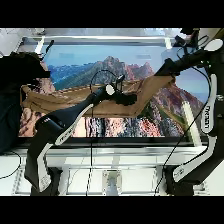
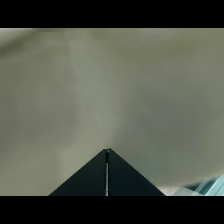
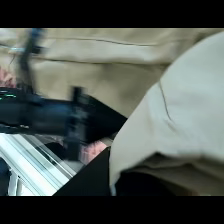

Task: Fold the clothes and pants, and hang the long-sleeved shirts on hangers.

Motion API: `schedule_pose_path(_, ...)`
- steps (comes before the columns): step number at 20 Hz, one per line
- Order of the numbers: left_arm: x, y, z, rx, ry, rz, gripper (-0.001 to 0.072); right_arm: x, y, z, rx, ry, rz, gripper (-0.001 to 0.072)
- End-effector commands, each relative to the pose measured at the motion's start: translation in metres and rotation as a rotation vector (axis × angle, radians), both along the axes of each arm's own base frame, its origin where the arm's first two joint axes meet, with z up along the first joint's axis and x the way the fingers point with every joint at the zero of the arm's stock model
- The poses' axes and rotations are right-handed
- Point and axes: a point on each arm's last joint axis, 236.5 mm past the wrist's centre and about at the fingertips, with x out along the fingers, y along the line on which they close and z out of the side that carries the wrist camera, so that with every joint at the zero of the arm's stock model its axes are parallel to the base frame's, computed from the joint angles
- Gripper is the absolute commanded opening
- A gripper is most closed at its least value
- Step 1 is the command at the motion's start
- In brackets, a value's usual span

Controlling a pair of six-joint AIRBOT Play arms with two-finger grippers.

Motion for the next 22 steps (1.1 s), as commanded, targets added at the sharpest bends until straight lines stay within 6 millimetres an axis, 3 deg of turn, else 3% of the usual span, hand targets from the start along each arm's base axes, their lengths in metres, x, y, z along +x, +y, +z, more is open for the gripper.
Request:
schedule_pose_path(1, 0.004, -0.010, -0.006, -0.056, 0.022, 0.037, 0.0023, 0.001, 0.046, 0.004, 0.001, -0.042, 0.061, 0.0019)
schedule_pose_path(3, 0.015, 0.001, -0.005, -0.056, 0.025, 0.057, 0.0023, -0.002, 0.071, 0.005, 0.004, -0.056, 0.101, 0.0019)
schedule_pose_path(5, 0.034, 0.024, 0.002, -0.053, 0.020, 0.088, 0.0023, -0.007, 0.097, 0.006, 0.008, -0.072, 0.141, 0.0019)
schedule_pose_path(6, 0.048, 0.043, 0.010, -0.034, -0.008, 0.103, 0.0022, -0.008, 0.112, 0.007, 0.009, -0.084, 0.160, 0.0019)
schedule_pose_path(8, 0.078, 0.100, 0.034, 0.044, -0.093, 0.126, 0.0022, -0.010, 0.140, 0.004, -0.010, -0.110, 0.182, 0.0019)
schedule_pose_path(11, 0.109, 0.203, 0.090, 0.144, -0.184, 0.198, 0.0022, -0.012, 0.182, -0.014, -0.108, -0.155, 0.203, 0.0019)
schedule_pose_path(13, 0.117, 0.260, 0.135, 0.163, -0.236, 0.270, 0.0023, -0.026, 0.222, -0.035, -0.153, -0.167, 0.270, 0.0019)
schedule_pose_path(15, 0.117, 0.301, 0.175, 0.172, -0.309, 0.309, 0.0023, -0.043, 0.267, -0.062, -0.171, -0.161, 0.328, 0.0019)
schedule_pose_path(17, 0.114, 0.328, 0.208, 0.179, -0.374, 0.340, 0.0023, -0.054, 0.318, -0.084, -0.153, -0.209, 0.361, 0.0036)
schedule_pose_path(18, 0.111, 0.336, 0.220, 0.185, -0.403, 0.342, 0.0023, -0.055, 0.342, -0.090, -0.131, -0.247, 0.359, 0.0189)
schedule_pose_path(19, 0.109, 0.342, 0.229, 0.186, -0.421, 0.350, 0.0023, -0.060, 0.367, -0.091, -0.103, -0.289, 0.360, 0.0417)
schedule_pose_path(21, 0.105, 0.348, 0.243, 0.194, -0.461, 0.348, 0.0023, -0.074, 0.397, -0.087, -0.111, -0.408, 0.429, 0.0437)
schedule_pose_path(22, 0.103, 0.349, 0.248, 0.195, -0.472, 0.349, 0.0023, -0.076, 0.401, -0.086, -0.149, -0.465, 0.469, 0.0436)
